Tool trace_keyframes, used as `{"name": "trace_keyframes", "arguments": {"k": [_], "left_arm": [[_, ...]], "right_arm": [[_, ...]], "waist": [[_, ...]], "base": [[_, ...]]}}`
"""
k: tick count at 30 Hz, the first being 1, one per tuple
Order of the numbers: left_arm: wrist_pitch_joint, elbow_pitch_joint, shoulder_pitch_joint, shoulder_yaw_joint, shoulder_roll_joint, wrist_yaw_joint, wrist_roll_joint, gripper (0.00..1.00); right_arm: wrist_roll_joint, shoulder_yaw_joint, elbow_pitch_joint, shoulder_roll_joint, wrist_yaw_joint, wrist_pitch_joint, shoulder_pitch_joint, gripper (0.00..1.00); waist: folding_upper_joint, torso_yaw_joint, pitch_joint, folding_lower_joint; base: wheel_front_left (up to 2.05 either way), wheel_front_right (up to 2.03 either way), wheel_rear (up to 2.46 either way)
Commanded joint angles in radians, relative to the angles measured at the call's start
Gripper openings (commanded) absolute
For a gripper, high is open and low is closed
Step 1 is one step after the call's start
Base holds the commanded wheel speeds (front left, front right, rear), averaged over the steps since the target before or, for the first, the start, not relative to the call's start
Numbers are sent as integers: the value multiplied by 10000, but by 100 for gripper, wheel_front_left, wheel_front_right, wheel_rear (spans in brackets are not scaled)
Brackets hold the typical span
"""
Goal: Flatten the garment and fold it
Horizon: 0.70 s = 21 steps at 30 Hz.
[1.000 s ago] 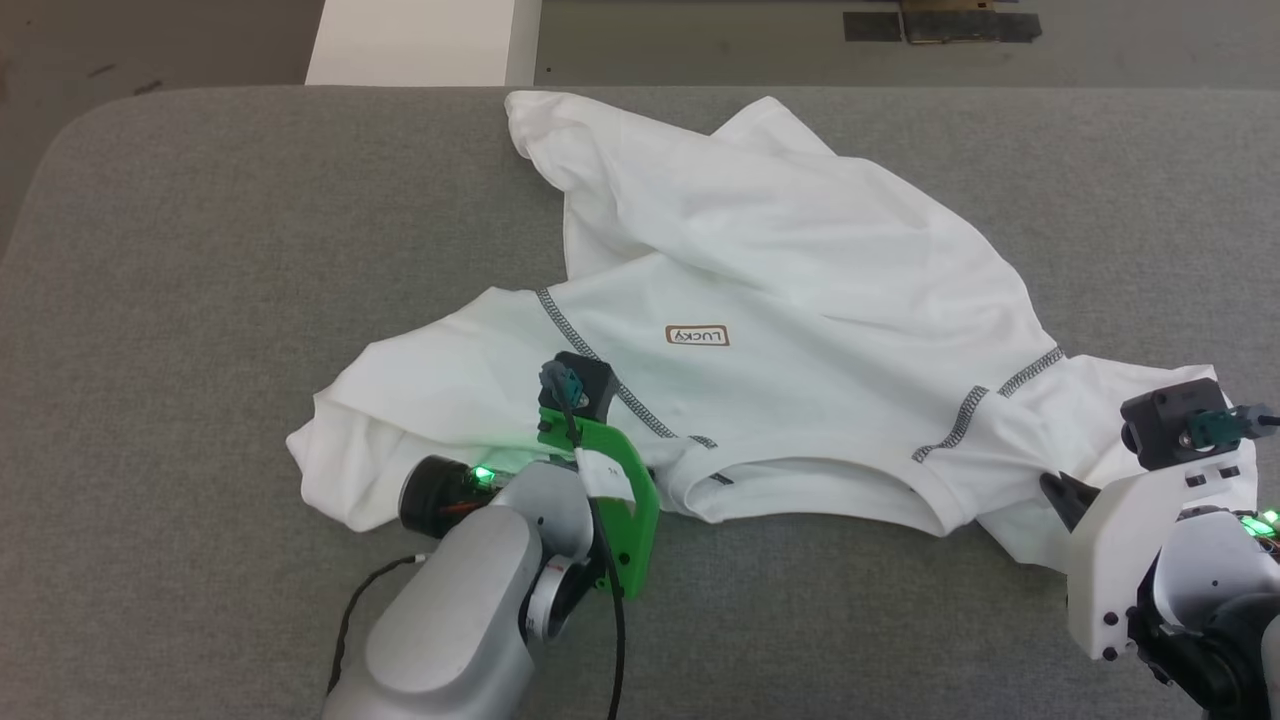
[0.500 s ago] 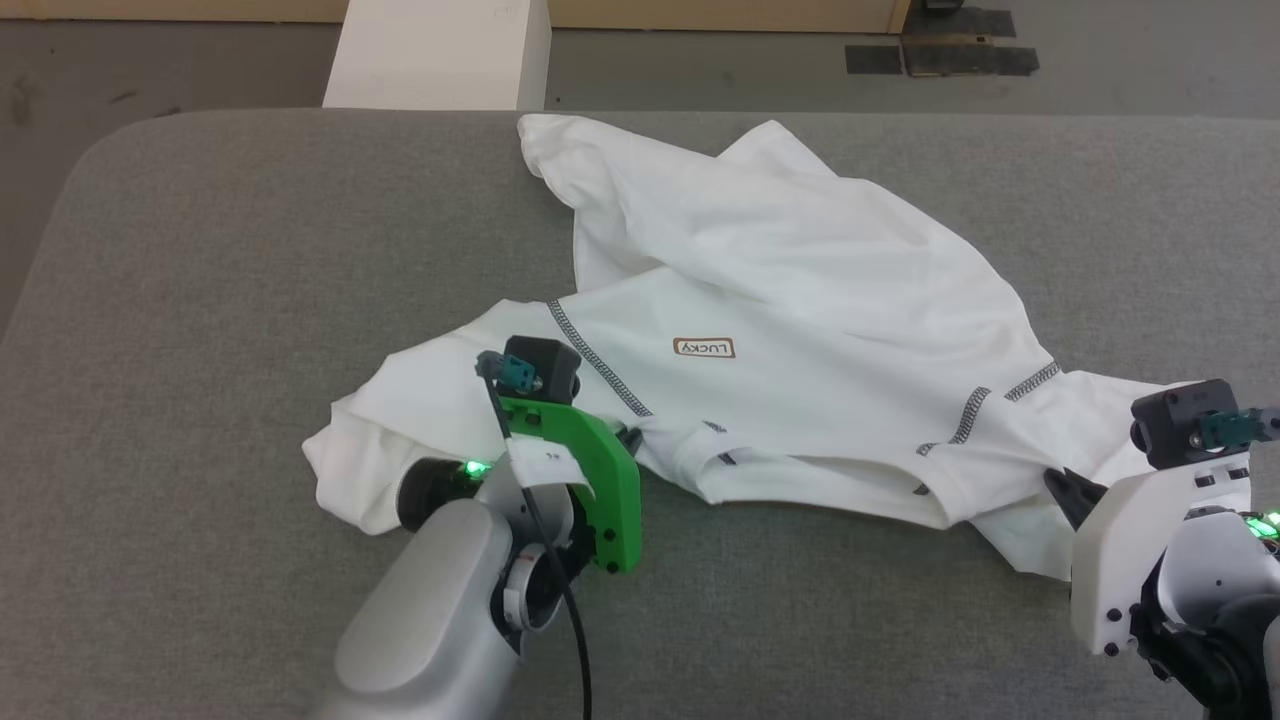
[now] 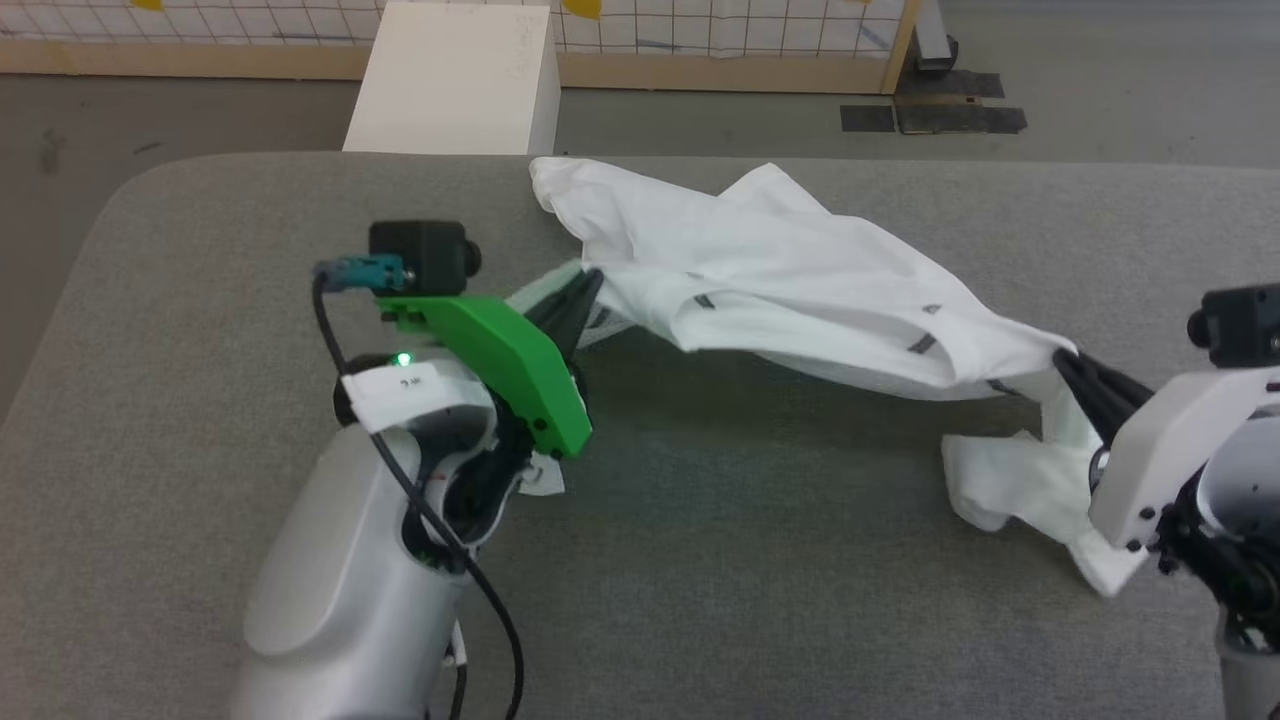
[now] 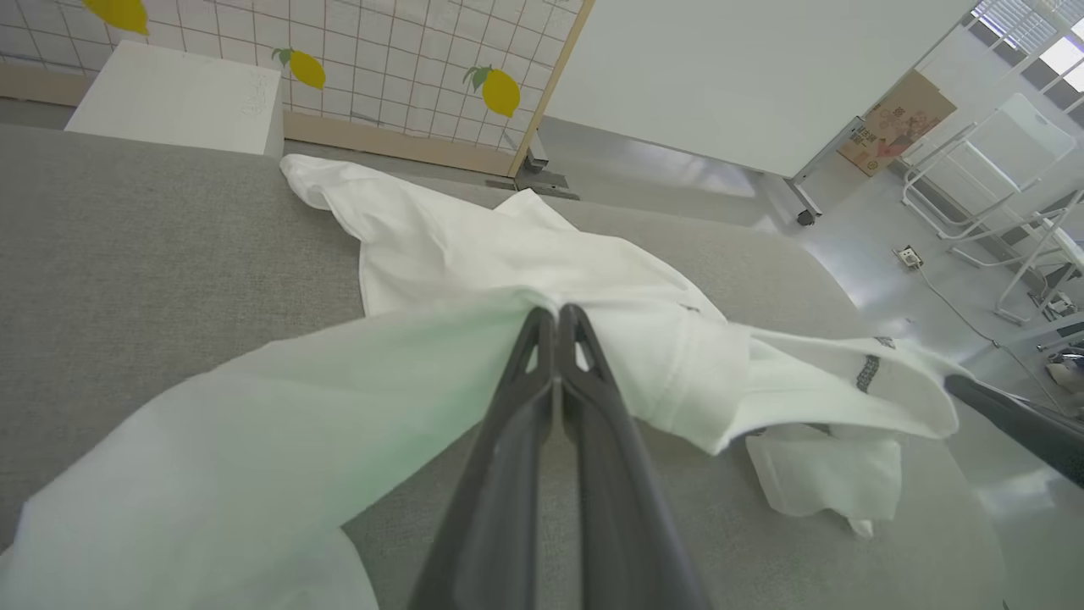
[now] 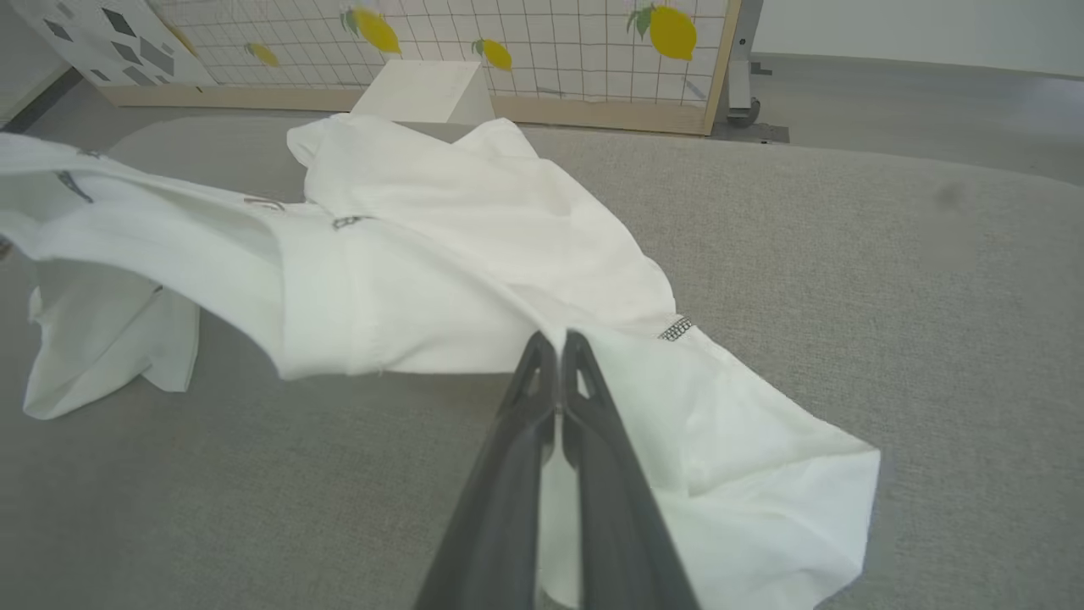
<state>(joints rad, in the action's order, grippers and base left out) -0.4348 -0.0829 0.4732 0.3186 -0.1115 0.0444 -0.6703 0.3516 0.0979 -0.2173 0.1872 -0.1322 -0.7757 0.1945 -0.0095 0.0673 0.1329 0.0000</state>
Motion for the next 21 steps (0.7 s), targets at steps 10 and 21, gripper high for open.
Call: {"name": "trace_keyframes", "arguments": {"k": [10,21], "left_arm": [[264,-945,3829,-742,-266,-65,124,0],[1641,-3471,8940,-924,-437,170,1439,0]], "right_arm": [[668,-671,1754,781,15,-180,4823,0],[-218,-1561,5089,327,15,1490,10698,0]], "waist": [[93,-423,1249,0],[93,-796,3155,0]], "base": [[0,0,0],[0,0,0]]}}
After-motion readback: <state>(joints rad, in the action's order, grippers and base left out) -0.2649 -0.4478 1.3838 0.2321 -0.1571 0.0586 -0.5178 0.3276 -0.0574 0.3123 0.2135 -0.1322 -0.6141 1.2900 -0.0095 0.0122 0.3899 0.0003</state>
